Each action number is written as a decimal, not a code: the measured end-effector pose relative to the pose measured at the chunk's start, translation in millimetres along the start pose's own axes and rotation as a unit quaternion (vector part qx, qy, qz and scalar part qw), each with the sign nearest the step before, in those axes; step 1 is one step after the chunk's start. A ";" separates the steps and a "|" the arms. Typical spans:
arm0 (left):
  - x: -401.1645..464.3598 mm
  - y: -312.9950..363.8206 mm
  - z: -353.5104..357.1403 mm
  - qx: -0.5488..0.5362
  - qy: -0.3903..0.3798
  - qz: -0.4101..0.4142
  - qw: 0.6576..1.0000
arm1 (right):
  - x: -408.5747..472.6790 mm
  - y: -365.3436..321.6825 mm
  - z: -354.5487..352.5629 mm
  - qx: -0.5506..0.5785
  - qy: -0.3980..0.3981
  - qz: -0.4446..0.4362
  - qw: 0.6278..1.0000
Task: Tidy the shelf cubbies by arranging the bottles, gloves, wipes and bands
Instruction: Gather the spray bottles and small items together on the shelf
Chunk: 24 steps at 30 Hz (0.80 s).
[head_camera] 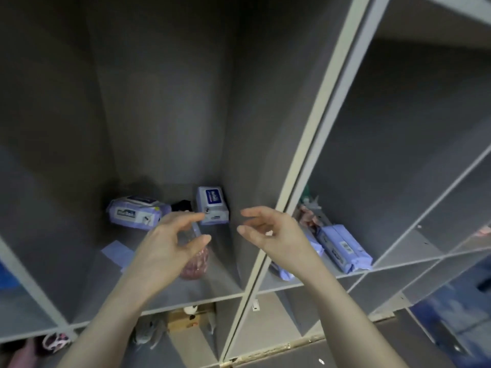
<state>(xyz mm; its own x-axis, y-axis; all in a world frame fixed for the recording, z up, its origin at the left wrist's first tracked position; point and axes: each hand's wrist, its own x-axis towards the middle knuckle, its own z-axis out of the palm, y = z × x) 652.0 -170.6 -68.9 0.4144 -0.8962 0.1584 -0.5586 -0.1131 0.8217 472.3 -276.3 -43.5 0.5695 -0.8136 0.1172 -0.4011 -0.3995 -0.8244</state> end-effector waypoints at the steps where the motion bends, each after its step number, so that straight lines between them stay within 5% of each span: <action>1: -6.3 9.0 2.6 -0.007 -0.001 0.001 1.000 | -6.4 -0.4 -5.3 0.005 0.003 -0.005 1.000; 10: -16.7 92.0 76.6 -0.116 -0.062 0.040 0.991 | -39.0 48.0 -80.5 0.046 0.062 -0.017 0.997; 19: 16.7 161.8 219.6 -0.135 0.013 0.056 0.989 | -41.8 143.8 -214.7 0.009 0.047 0.003 0.999; 24: 38.6 162.3 257.8 -0.129 0.055 -0.007 0.990 | -15.2 179.2 -250.3 -0.017 0.023 -0.006 1.000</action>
<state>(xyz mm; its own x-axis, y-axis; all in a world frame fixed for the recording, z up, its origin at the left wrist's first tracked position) 392.2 -334.2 -70.5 0.5046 -0.8416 0.1927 -0.3554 0.0009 0.9347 212.2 -441.2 -54.4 0.5419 -0.8264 0.1528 -0.4182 -0.4229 -0.8039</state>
